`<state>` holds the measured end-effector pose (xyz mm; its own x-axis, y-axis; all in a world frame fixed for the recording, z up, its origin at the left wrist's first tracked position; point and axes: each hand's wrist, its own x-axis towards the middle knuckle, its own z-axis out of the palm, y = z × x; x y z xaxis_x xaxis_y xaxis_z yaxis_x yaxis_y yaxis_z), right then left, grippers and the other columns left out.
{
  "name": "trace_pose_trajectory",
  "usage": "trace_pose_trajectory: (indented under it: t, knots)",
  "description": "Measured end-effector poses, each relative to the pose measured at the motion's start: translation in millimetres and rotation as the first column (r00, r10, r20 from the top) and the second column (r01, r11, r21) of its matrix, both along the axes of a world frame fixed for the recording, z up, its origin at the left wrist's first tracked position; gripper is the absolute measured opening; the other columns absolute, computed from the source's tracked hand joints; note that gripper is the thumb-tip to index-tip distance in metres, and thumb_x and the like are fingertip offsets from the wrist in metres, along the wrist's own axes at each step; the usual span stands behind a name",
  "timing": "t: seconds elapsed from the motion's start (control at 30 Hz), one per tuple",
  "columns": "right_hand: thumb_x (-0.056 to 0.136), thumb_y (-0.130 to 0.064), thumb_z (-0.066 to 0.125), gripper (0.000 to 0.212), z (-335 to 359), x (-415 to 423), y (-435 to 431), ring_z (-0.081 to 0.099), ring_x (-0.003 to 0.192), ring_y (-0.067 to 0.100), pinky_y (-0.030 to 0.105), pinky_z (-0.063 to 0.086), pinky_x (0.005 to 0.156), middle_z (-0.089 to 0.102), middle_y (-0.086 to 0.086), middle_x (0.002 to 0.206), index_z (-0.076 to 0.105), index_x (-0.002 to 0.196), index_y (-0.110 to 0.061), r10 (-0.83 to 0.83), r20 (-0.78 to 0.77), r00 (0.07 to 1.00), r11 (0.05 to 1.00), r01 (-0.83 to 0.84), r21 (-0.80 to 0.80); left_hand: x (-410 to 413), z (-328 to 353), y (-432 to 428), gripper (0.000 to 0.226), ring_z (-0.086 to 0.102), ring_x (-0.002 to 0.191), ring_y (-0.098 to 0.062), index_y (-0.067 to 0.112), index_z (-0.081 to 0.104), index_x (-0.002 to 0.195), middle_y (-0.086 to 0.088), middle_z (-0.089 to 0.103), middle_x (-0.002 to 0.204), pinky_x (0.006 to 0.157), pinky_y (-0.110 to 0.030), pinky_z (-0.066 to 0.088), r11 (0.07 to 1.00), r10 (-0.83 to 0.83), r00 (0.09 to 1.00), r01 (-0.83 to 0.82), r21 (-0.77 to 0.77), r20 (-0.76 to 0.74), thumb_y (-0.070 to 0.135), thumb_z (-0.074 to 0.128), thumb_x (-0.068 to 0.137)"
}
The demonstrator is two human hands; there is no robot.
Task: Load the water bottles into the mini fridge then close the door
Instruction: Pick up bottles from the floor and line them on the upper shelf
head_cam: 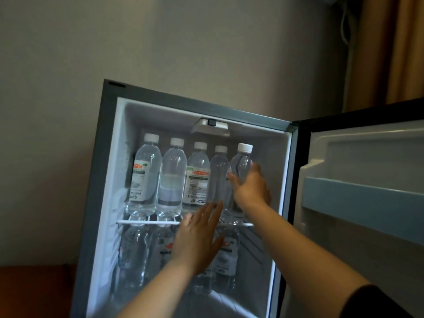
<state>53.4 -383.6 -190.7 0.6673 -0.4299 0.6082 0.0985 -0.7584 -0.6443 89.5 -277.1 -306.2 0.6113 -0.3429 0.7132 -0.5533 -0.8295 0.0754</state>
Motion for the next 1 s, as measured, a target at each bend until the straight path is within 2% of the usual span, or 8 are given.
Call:
trace_pose_trajectory:
  t: [0.07, 0.13, 0.2, 0.43, 0.6, 0.83, 0.93, 1.0]
  knots:
    - [0.091, -0.046, 0.052, 0.057, 2.5, 4.7, -4.2, 0.055, 0.117, 0.035, 0.048, 0.048, 0.093, 0.051, 0.010, 0.135, 0.031, 0.136, -0.019, -0.003, -0.017, 1.000, 1.000, 0.004, 0.016, -1.9, -6.7, -1.4, 0.070, 0.019, 0.145, -0.013, 0.032, -0.003, 0.147, 0.013, 0.010, 0.156, 0.113, -0.042, 0.022, 0.998, 0.040, 0.999, -0.040, 0.041, 0.011, 0.057, 0.022, 0.087]
    - [0.091, -0.047, 0.052, 0.059, 6.3, 11.4, -6.2, 0.054, 0.118, 0.035, 0.049, 0.047, 0.095, 0.050, 0.010, 0.136, 0.029, 0.139, -0.020, -0.013, -0.058, 0.998, 0.999, 0.016, 0.039, 1.0, -12.5, -2.6, 0.071, 0.054, 0.124, -0.017, 0.028, 0.030, 0.144, 0.007, 0.049, 0.141, 0.095, -0.043, 0.046, 0.999, 0.027, 1.000, -0.027, 0.034, 0.006, 0.059, 0.031, 0.080]
    - [0.091, -0.046, 0.052, 0.061, 9.3, 19.9, -7.6, 0.055, 0.117, 0.035, 0.048, 0.047, 0.095, 0.052, 0.011, 0.134, 0.028, 0.141, -0.019, -0.024, -0.094, 0.995, 0.998, 0.029, 0.052, 4.0, -14.6, -3.4, 0.069, 0.064, 0.109, -0.017, 0.028, 0.042, 0.137, 0.005, 0.063, 0.125, 0.085, -0.040, 0.053, 0.998, 0.042, 0.998, -0.044, 0.036, 0.055, 0.060, 0.036, 0.076]
    - [0.091, -0.041, 0.054, 0.056, 5.4, 42.9, -13.5, 0.058, 0.113, 0.035, 0.050, 0.049, 0.093, 0.057, 0.014, 0.127, 0.037, 0.135, -0.010, -0.030, -0.068, 0.997, 0.998, 0.034, 0.057, 10.0, -19.7, -1.5, 0.067, 0.058, 0.106, -0.020, 0.031, 0.045, 0.135, -0.001, 0.064, 0.121, 0.084, -0.044, 0.049, 0.990, 0.089, 0.987, -0.103, 0.092, 0.136, 0.057, 0.038, 0.074]
    - [0.092, -0.042, 0.054, 0.057, -1.7, 52.7, -18.4, 0.059, 0.109, 0.036, 0.044, 0.049, 0.088, 0.059, 0.014, 0.123, 0.037, 0.135, -0.008, -0.100, -0.024, 0.995, 0.995, 0.101, 0.008, 10.7, -20.6, -2.9, 0.068, 0.046, 0.103, -0.023, 0.029, 0.046, 0.135, -0.003, 0.063, 0.117, 0.087, -0.045, 0.030, 0.989, 0.094, 0.975, -0.115, 0.094, 0.200, 0.052, 0.040, 0.072]
    - [0.094, -0.041, 0.050, 0.059, -15.0, 55.7, -12.4, 0.060, 0.107, 0.036, 0.041, 0.049, 0.085, 0.061, 0.016, 0.118, 0.033, 0.139, -0.007, -0.036, -0.036, 0.999, 0.996, 0.039, 0.076, 4.5, -20.2, -0.9, 0.070, 0.055, 0.099, -0.023, 0.029, 0.044, 0.134, 0.000, 0.062, 0.104, 0.090, -0.044, 0.029, 0.984, 0.093, 0.991, -0.106, 0.142, 0.097, 0.056, 0.040, 0.069]
    - [0.096, -0.031, 0.048, 0.046, -30.1, 49.1, -10.7, 0.057, 0.109, 0.034, 0.041, 0.048, 0.087, 0.058, 0.017, 0.121, 0.038, 0.133, -0.005, 0.016, -0.088, 0.996, 0.993, -0.006, 0.119, -2.2, -18.6, 0.7, 0.073, 0.057, 0.105, -0.022, 0.029, 0.039, 0.136, 0.002, 0.062, 0.110, 0.098, -0.047, 0.035, 0.988, 0.090, 0.994, -0.096, 0.117, 0.056, 0.057, 0.038, 0.069]
    - [0.097, -0.027, 0.047, 0.044, -34.2, 38.7, -8.1, 0.051, 0.117, 0.035, 0.043, 0.045, 0.092, 0.051, 0.016, 0.129, 0.038, 0.135, -0.007, -0.006, -0.072, 0.997, 0.994, 0.014, 0.109, -11.0, -15.4, 1.8, 0.073, 0.047, 0.125, -0.023, 0.030, 0.022, 0.145, -0.001, 0.052, 0.131, 0.109, -0.050, 0.029, 0.988, 0.084, 0.996, -0.087, 0.130, 0.028, 0.056, 0.038, 0.078]
